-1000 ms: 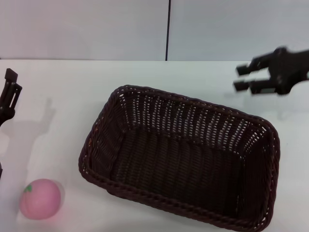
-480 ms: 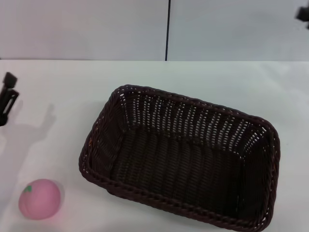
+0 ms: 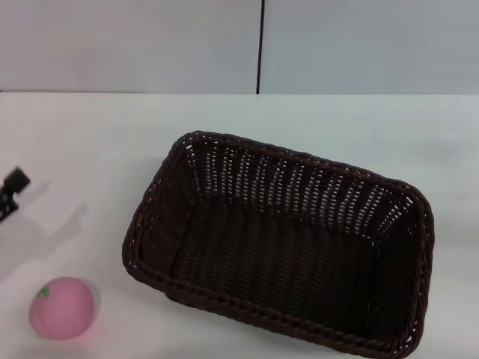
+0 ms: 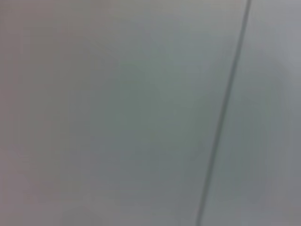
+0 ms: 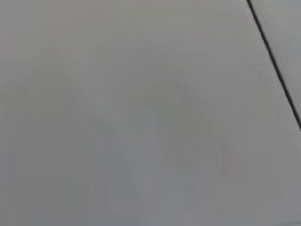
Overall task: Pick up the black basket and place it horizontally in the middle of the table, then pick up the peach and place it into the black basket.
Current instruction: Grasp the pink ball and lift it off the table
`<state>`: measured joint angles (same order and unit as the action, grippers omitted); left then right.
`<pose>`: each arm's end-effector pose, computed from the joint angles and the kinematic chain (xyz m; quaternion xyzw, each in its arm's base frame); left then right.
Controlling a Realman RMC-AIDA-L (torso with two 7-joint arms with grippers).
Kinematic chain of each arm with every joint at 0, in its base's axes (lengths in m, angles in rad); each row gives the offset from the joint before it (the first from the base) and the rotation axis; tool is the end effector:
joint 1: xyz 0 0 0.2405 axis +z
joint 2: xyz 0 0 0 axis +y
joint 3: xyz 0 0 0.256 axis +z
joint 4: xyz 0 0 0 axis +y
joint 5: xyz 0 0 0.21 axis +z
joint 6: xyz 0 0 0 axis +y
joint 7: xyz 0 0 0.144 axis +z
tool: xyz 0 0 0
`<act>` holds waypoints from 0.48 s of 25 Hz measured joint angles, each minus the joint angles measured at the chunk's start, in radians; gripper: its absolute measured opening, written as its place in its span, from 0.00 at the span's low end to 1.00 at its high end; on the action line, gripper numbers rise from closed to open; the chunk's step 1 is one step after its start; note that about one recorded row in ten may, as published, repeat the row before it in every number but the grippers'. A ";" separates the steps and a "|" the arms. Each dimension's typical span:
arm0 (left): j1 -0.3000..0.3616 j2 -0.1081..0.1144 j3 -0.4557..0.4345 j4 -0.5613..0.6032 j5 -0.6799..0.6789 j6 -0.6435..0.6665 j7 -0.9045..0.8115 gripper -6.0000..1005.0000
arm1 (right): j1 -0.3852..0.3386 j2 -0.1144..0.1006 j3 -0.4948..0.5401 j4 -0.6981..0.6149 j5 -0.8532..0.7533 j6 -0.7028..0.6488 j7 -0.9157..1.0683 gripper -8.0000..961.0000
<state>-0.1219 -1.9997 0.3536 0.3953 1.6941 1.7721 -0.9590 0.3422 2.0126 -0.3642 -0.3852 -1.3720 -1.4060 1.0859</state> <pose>-0.3706 0.1965 0.0635 -0.8007 -0.2522 -0.3928 0.3756 0.3590 0.3090 0.0942 -0.6923 0.3016 0.4382 0.4876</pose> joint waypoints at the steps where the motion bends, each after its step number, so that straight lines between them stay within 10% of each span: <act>1: 0.000 0.000 0.000 0.000 0.000 0.000 0.000 0.86 | 0.000 0.000 0.000 0.000 0.000 0.000 0.000 0.47; 12: 0.011 0.038 0.041 0.028 0.191 -0.007 -0.067 0.86 | 0.055 0.013 0.023 0.051 0.006 0.111 -0.046 0.47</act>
<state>-0.1106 -1.9619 0.3948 0.4236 1.8854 1.7649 -1.0258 0.3972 2.0259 -0.3414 -0.3338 -1.3661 -1.2954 1.0399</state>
